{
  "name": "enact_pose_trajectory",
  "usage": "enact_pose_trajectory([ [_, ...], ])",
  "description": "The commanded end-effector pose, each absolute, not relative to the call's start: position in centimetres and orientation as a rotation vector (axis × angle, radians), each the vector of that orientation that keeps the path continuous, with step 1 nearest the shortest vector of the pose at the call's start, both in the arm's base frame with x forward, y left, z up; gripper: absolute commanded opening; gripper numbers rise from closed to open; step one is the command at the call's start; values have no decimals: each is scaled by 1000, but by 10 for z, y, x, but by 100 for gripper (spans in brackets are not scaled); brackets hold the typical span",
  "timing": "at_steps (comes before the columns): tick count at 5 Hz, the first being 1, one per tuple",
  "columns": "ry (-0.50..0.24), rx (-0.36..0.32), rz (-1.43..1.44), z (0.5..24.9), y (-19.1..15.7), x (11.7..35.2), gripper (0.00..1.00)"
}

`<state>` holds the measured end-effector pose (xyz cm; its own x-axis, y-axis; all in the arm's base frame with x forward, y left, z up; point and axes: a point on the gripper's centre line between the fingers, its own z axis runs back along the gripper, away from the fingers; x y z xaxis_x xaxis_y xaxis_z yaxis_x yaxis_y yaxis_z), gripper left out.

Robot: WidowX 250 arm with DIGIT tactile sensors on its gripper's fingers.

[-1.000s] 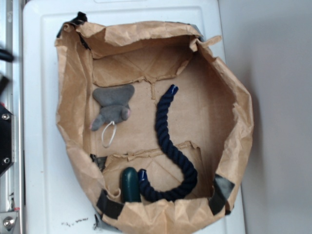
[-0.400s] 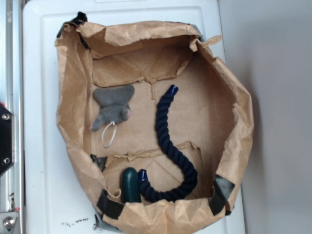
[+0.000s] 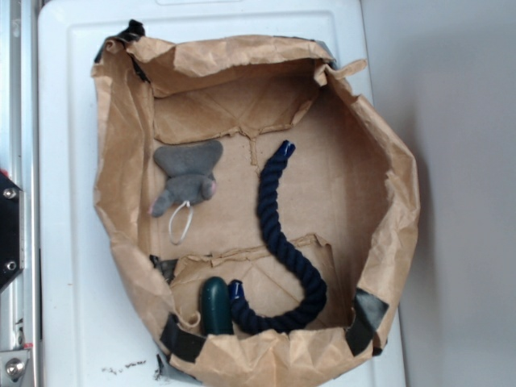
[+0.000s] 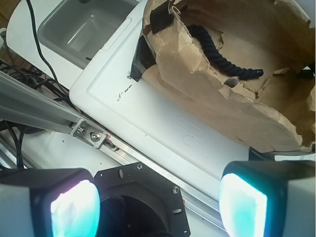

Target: Grab the gray animal.

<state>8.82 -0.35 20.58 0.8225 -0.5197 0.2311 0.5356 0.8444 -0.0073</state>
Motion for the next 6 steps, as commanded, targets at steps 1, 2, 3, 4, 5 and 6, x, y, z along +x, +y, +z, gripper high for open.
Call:
enact_pose_trajectory([
  [1,-216,-35,-416,205,-10,119,100],
  [2,-197,-5,-389,202,-16,133,100],
  [3,-165,11,-350,196,-14,143,100],
  [4,-130,12,-293,195,-10,144,100],
  [5,-87,-18,-214,193,-3,152,100],
  [6,-82,-14,-184,193,-9,169,100],
])
